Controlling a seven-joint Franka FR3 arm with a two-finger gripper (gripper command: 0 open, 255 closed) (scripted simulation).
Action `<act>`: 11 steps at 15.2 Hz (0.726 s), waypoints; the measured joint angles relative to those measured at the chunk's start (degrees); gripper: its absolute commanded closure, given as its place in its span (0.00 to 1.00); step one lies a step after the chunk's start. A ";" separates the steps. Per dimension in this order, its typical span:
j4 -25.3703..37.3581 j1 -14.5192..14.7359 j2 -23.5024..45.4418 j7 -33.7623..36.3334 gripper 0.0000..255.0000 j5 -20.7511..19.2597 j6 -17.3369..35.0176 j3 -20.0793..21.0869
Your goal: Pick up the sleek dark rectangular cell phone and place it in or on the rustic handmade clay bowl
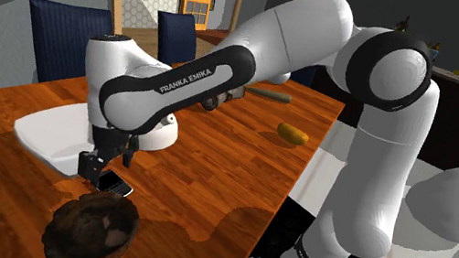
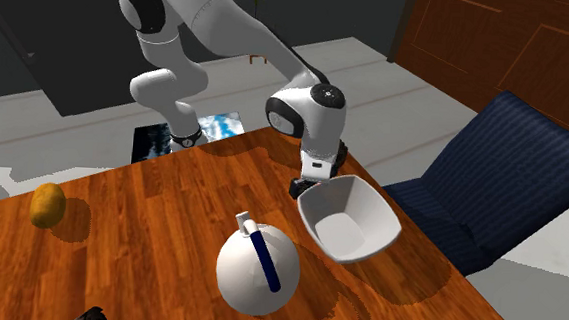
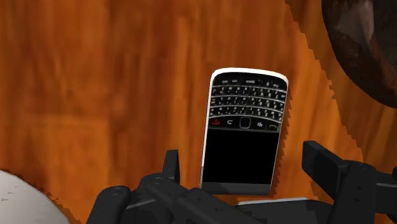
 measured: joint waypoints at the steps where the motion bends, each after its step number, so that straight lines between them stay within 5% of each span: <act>1: -0.61 0.19 1.20 0.15 0.00 -0.18 1.79 0.01; 8: -0.36 0.41 1.95 0.46 0.00 -0.48 3.27 0.07; 9: -0.16 0.44 2.13 0.45 1.00 -0.52 3.25 0.07; 11: 0.24 0.56 2.43 0.64 1.00 -0.63 3.05 0.08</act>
